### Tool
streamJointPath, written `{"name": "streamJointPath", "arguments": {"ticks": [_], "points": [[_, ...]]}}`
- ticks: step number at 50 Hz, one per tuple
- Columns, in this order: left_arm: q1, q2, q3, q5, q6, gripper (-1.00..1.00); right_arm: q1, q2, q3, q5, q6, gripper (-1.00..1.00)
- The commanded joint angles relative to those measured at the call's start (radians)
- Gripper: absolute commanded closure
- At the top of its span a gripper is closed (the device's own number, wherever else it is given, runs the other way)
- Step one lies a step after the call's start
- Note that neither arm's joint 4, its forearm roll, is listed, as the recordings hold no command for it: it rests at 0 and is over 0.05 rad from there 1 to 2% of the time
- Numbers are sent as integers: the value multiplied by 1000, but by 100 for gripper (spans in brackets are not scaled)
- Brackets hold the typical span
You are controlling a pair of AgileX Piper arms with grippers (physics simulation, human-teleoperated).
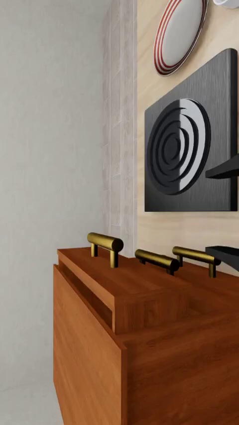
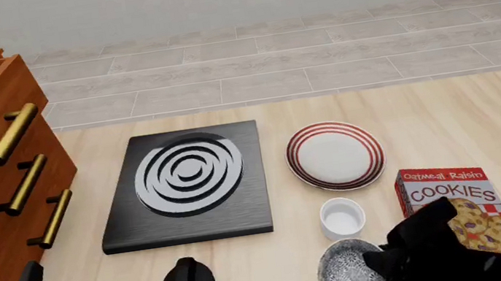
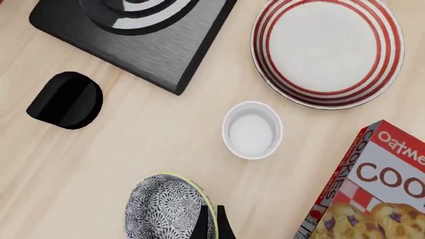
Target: Pick the akita bowl next to the ramekin and place it on the plate.
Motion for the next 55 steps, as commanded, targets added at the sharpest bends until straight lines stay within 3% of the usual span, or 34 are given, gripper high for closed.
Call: {"name": "streamJointPath", "arguments": {"ticks": [1,14,33,50,55], "points": [[0,0,0,0,0,-100,8,-61,-44,63,74,100],[0,0,0,0,0,-100,-4,-114,-101,129,138,100],[0,0,0,0,0,-100,-88,-122,-148,153,155,100],[0,0,0,0,0,-100,-130,-79,-171,129,199,100],[0,0,0,0,0,-100,-140,-44,-178,103,240,100]]}}
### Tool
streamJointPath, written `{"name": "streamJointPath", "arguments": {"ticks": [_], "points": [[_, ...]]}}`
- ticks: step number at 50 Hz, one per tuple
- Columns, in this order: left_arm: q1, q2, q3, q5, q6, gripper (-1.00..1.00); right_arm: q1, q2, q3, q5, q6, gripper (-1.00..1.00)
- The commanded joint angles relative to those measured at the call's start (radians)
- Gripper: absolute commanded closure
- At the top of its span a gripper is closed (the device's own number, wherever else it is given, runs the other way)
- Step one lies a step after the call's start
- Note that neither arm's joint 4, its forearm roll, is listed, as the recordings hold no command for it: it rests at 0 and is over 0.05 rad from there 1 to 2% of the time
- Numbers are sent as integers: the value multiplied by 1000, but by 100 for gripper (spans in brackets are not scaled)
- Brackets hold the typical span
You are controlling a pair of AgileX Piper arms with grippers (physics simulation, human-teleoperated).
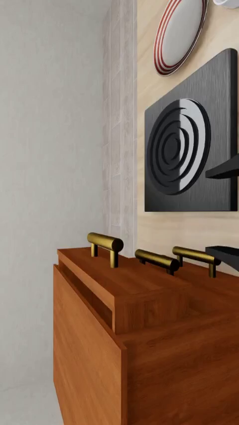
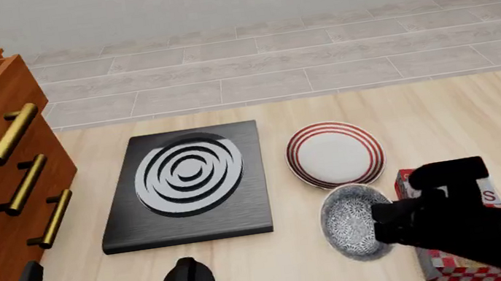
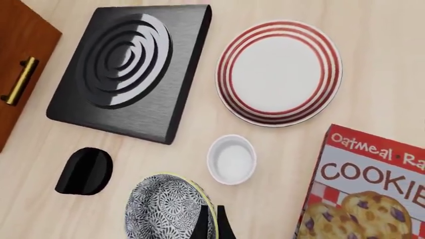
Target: Pick the akita bowl next to the ramekin and place it on the plate.
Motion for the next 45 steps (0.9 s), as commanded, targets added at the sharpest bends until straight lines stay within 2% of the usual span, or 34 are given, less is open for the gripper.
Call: {"name": "streamJointPath", "arguments": {"ticks": [1,3,17,34,45], "points": [[0,0,0,0,0,-100,-22,38,-24,-27,51,100],[0,0,0,0,0,-100,-37,31,-40,-19,39,100],[0,0,0,0,0,-100,-73,67,-93,-28,60,100],[0,0,0,0,0,-100,-107,144,-122,-93,63,100],[0,0,0,0,0,-100,-136,210,-178,-113,60,100]]}}
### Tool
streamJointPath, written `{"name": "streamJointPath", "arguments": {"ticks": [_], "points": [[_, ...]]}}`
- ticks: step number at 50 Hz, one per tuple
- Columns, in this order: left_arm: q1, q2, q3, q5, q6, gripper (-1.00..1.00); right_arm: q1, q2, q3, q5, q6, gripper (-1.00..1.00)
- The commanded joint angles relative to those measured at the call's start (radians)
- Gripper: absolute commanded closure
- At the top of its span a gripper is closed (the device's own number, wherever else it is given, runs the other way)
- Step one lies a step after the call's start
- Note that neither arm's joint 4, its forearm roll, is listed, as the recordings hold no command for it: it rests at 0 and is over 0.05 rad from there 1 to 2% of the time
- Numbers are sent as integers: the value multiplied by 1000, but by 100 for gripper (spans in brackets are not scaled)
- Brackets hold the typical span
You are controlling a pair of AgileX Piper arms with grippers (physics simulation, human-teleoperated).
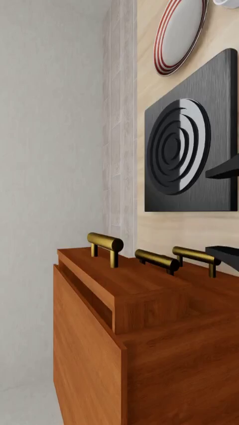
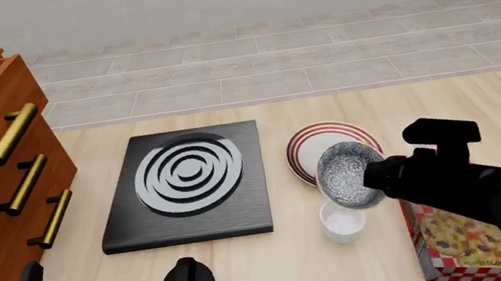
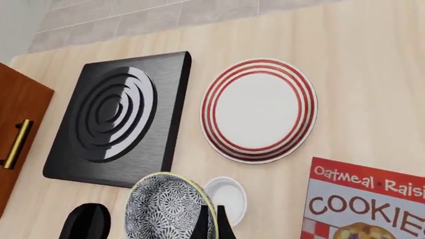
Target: Pick the akita bowl next to the ramekin and place it on the plate.
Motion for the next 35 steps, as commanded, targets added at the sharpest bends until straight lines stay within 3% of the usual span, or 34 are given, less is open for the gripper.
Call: {"name": "streamJointPath", "arguments": {"ticks": [1,13,35], "points": [[0,0,0,0,0,-100,-28,54,-49,-25,1,100],[0,0,0,0,0,-100,-41,113,-81,-43,14,100],[0,0,0,0,0,-100,-95,243,-170,-56,-14,100]]}}
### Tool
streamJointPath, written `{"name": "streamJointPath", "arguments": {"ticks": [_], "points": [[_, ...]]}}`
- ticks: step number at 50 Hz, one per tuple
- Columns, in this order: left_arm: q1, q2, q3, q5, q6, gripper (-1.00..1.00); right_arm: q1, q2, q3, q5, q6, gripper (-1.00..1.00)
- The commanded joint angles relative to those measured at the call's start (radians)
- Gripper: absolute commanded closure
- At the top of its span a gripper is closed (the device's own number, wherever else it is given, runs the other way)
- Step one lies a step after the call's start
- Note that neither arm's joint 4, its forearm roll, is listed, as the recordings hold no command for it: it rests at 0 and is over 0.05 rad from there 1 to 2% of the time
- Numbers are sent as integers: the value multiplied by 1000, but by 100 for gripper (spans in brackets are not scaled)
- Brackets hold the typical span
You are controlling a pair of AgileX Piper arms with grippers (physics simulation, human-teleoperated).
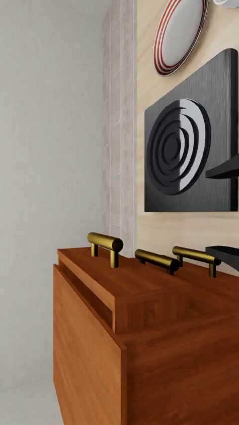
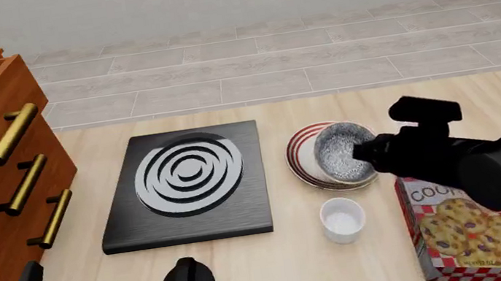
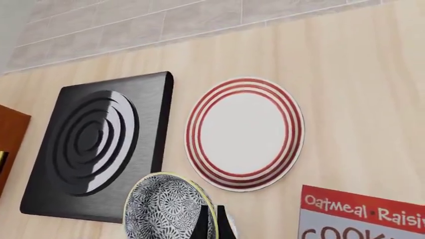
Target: Pick the akita bowl next to the ramekin and place it on the plate.
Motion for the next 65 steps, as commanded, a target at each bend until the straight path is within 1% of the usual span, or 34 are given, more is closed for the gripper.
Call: {"name": "streamJointPath", "arguments": {"ticks": [1,6,12,20,45,58,60,65], "points": [[0,0,0,0,0,-100,-24,60,-53,-6,-7,100],[0,0,0,0,0,-100,-29,88,-55,-15,-10,100],[0,0,0,0,0,-100,-27,111,-59,-23,4,100],[0,0,0,0,0,-100,-34,140,-61,-35,1,100],[0,0,0,0,0,-100,-72,268,-91,-87,-31,100],[0,0,0,0,0,-100,-83,303,-111,-101,-49,100],[0,0,0,0,0,-100,-79,308,-113,-102,-42,100],[0,0,0,0,0,-100,-84,320,-119,-106,-55,100]]}}
